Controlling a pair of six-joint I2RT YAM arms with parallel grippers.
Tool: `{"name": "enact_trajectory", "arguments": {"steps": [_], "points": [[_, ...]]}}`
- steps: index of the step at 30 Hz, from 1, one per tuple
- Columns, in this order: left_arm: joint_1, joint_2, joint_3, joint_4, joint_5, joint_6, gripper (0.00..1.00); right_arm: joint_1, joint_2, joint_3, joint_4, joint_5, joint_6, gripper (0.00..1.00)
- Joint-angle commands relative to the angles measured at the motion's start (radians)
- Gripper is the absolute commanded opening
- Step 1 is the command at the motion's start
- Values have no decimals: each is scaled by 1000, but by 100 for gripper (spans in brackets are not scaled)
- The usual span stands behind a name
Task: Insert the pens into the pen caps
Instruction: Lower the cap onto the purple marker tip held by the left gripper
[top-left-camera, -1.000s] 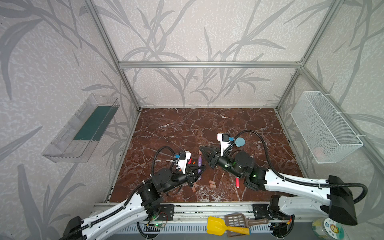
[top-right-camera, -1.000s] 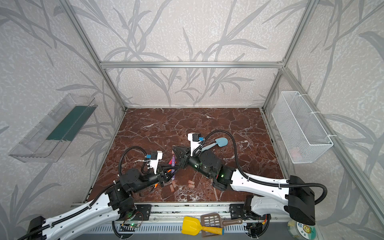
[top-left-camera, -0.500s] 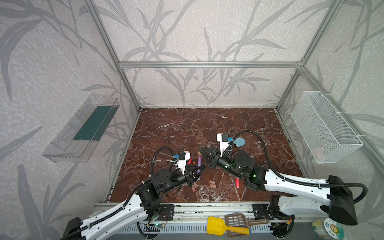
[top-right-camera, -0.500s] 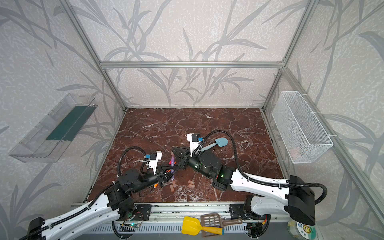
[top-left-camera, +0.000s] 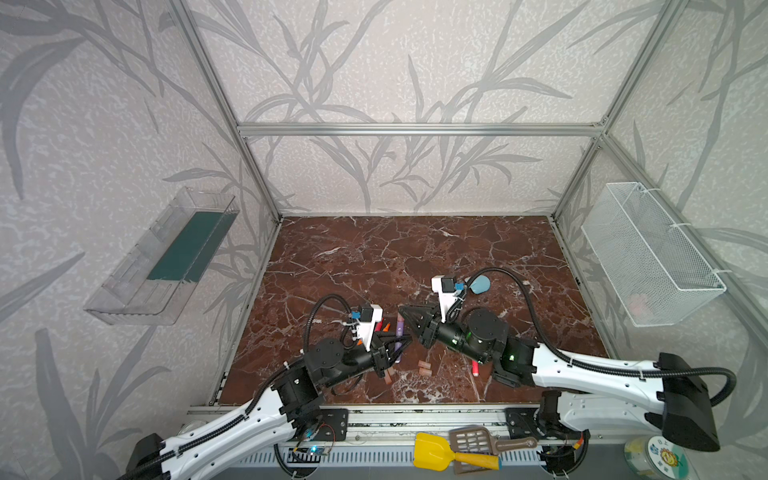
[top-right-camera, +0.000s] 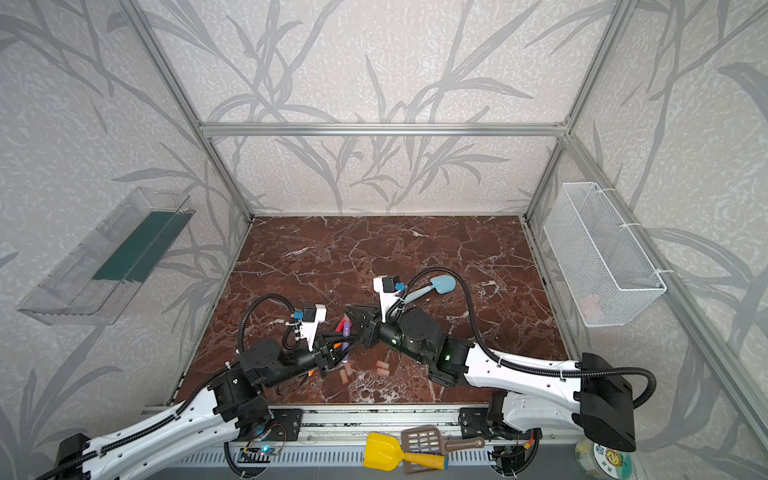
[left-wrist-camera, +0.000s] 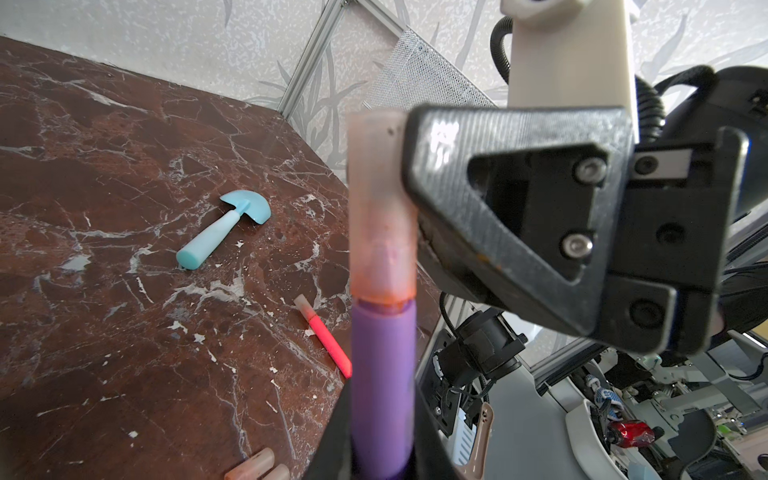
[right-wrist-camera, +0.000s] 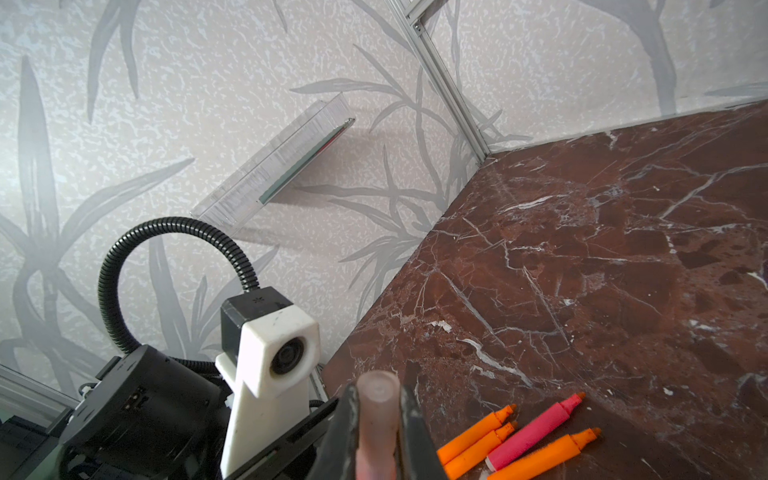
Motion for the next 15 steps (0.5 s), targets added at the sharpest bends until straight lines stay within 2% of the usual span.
{"name": "enact_trajectory", "arguments": {"steps": [1, 5, 11, 15], "points": [[6, -13, 45, -27, -76, 28, 0, 18, -39, -35, -79, -22, 3, 0], [6, 0, 80, -69, -118, 72, 0, 67, -41, -45, -135, 78, 16, 0], [6, 30, 118, -86, -128, 122, 0, 92, -2, -39, -113, 98, 31, 0], [6, 29, 123, -87, -104, 144, 0, 92, -11, -27, -114, 135, 10, 8]]}}
